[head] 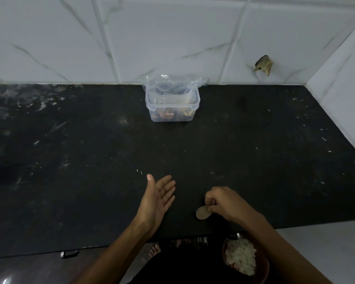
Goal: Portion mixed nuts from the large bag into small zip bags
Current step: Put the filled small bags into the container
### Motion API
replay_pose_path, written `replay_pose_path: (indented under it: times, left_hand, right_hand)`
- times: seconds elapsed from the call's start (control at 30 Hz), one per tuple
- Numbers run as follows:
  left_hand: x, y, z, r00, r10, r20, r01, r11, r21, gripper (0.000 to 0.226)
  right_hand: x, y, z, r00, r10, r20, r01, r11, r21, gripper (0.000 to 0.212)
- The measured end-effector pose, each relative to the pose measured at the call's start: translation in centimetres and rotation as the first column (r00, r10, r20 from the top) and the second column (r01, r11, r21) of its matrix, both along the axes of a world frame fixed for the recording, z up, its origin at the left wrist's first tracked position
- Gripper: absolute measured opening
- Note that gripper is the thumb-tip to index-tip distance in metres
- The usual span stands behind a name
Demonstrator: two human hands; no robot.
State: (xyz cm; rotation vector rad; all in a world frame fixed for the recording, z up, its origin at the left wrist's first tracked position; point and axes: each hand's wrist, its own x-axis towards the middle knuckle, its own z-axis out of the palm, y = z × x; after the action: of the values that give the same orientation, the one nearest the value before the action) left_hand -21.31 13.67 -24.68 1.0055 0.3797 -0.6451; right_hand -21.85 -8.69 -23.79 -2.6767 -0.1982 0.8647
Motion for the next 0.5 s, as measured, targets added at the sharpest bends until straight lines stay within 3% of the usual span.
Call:
replay_pose_path:
  times: [0.23,0.4,0.5]
  left_hand:
    - [2.2,0.3,0.9,0.996,0.008,0.092,-0.012,0.999,0.047,0.088]
    - [6.6,0.4,2.4,0.981,0.027,0.19,-0.047,0.993,0.105,0.079]
    - [9.6,0.3,3.1,0.973,0.049,0.227,-0.077,0.991,0.114,0.085]
  right_hand:
    - [3.5,1.6,2.0,0.998,-0.036,0.059,0.032,0.997,0.077,0.008]
    - [9.4,3.7,3.4,0.976,-0.076,0.206,0.055,0.993,0.106,0.011]
    - [13.4,4.7,3.6,0.935,-0.097,0.341,0.066,0.993,0.101,0.006]
